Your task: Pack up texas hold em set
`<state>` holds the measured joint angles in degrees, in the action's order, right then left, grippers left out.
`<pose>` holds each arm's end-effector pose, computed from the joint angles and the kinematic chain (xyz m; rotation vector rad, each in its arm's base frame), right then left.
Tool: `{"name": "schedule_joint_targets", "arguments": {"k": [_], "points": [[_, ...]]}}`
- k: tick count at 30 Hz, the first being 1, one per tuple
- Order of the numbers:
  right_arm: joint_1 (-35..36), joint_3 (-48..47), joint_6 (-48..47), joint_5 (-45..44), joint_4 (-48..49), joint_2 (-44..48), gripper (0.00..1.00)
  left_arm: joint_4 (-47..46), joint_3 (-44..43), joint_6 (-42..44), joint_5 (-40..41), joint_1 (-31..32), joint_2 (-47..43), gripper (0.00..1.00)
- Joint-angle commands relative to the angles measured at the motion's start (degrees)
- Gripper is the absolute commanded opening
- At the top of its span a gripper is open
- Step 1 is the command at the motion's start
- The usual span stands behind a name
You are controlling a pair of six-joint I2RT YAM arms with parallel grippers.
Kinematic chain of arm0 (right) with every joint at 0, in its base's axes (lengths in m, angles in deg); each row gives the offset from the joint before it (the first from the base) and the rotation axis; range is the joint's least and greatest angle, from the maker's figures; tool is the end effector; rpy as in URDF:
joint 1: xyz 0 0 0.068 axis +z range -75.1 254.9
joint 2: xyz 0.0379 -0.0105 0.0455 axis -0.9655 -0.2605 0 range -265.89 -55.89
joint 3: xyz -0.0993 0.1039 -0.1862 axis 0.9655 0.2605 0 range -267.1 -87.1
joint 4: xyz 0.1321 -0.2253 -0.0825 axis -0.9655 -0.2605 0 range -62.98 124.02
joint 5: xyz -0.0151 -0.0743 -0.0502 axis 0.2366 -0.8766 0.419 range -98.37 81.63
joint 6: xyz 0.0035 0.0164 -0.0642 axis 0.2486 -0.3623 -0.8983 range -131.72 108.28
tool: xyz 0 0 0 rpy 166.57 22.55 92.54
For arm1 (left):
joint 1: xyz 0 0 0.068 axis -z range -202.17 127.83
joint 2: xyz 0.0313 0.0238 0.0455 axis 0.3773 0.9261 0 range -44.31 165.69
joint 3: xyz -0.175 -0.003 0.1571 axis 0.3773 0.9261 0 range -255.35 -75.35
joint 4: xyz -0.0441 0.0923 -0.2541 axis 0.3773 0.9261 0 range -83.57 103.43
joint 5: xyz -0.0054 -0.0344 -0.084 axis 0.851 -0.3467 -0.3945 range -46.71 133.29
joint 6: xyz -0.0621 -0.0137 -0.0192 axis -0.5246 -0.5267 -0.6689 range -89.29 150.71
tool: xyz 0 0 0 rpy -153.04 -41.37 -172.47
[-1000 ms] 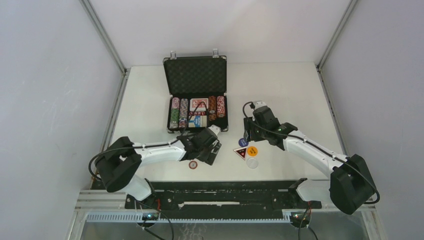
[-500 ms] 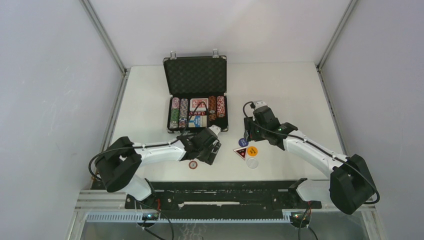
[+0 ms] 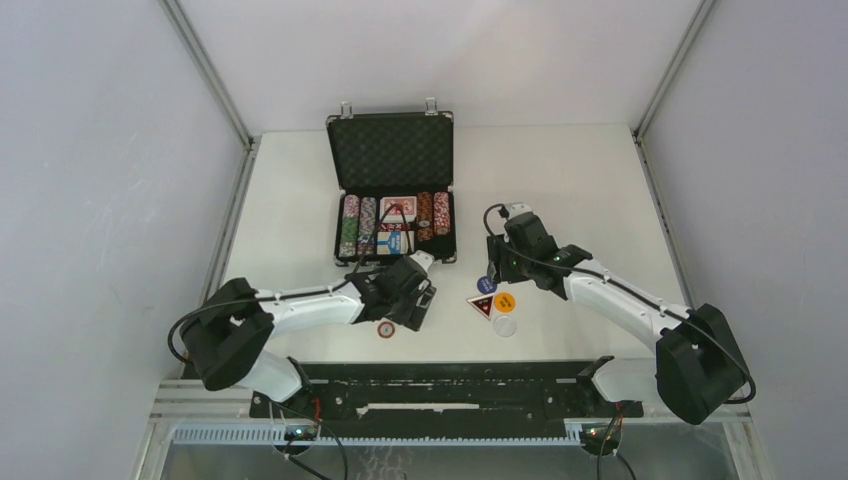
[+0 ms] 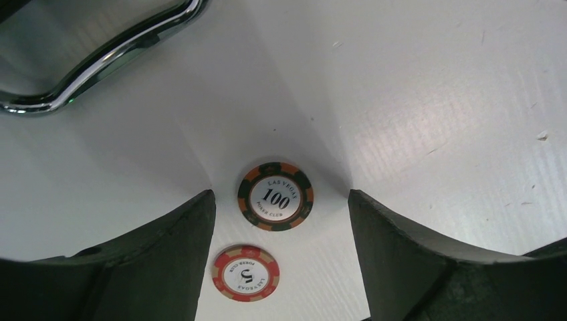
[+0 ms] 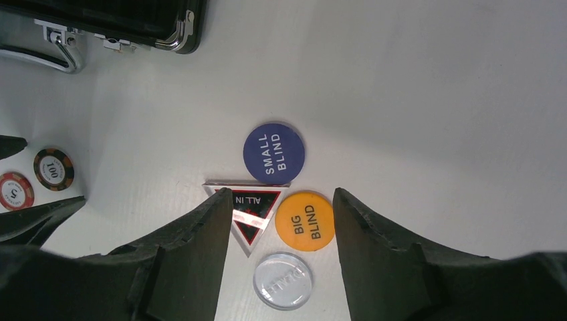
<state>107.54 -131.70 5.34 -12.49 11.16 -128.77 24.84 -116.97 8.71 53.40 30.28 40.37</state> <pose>0.2455 0.1527 0.1605 -0.3054 2.4633 0.2869 0.1834 -0.2234 0.0943 0.6341 2.5556 -0.2194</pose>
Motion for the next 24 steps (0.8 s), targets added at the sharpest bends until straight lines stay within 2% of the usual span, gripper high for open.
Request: {"name": "schedule_joint_targets", "arguments": {"k": [1, 9, 24], "points": [[0.01, 0.06, 0.62, 0.13, 2.54, -0.48, 0.64, 0.78, 1.94, -0.24, -0.55, -0.63, -2.65, 0.77], [0.23, 0.06, 0.67, -0.28, 2.4, -0.68, 0.64, 0.09, 1.99, -0.33, -3.33, -0.51, -1.86, 0.74], [0.32, 0.14, 0.69, -0.11, 2.94, -1.64, 0.64, 0.49, 2.08, -0.85, -4.09, -0.41, 0.06, 0.49]]}}
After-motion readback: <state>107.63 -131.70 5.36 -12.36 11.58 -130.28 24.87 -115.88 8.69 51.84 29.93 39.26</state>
